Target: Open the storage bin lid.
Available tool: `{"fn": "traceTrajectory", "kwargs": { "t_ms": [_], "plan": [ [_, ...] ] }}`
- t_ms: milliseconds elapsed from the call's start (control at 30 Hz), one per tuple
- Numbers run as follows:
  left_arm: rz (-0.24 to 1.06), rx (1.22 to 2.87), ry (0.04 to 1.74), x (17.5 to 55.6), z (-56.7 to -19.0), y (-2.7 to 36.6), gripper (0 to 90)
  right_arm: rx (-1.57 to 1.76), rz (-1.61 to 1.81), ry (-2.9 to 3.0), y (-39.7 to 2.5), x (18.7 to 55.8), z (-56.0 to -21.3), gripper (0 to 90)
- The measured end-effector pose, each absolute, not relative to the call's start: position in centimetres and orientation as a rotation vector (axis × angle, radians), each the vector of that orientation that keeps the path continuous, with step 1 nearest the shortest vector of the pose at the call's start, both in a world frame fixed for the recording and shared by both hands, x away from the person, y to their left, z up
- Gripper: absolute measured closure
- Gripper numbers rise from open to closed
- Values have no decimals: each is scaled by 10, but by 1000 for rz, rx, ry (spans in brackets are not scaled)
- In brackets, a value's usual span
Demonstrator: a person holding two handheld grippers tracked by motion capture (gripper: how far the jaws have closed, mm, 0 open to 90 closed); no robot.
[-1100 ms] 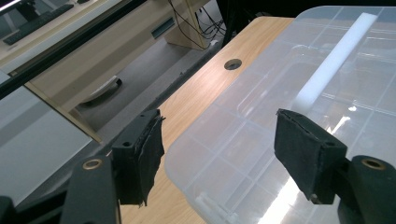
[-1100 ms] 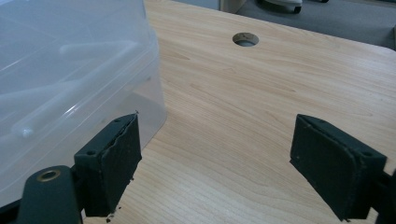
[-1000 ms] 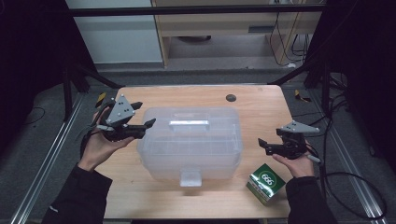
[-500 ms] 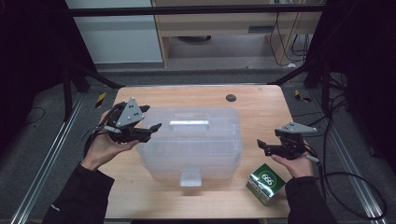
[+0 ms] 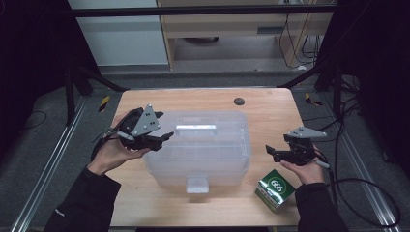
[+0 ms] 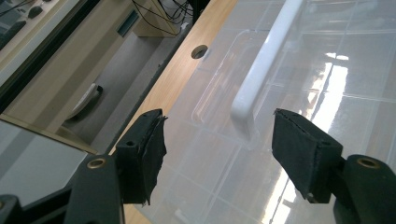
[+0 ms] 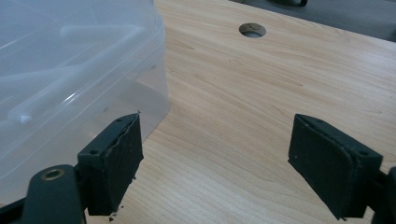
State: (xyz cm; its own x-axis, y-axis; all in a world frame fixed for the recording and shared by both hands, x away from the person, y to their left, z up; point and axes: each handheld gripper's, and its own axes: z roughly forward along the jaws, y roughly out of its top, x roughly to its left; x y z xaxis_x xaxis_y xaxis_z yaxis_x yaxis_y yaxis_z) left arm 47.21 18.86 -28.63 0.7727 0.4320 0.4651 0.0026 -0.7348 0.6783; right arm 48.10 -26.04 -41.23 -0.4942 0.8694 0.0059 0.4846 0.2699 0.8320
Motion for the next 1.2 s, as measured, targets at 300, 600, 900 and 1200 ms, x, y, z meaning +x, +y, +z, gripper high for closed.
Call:
{"fn": "traceTrajectory", "kwargs": {
  "t_ms": [300, 600, 900, 1200],
  "plan": [
    [842, 2335, 257, 471, -287, 176, 364, 1215, 1119, 2094, -260, 481, -413, 185],
    [858, 2382, 219, 476, -290, 164, 399, 1215, 1112, 2104, -260, 481, -413, 187],
    [882, 2429, 186, 481, -295, 153, 430, 1214, 1111, 2114, -259, 481, -413, 202],
    [906, 2479, 134, 485, -296, 141, 487, 1210, 1113, 2124, -259, 481, -413, 223]
  ]
}}
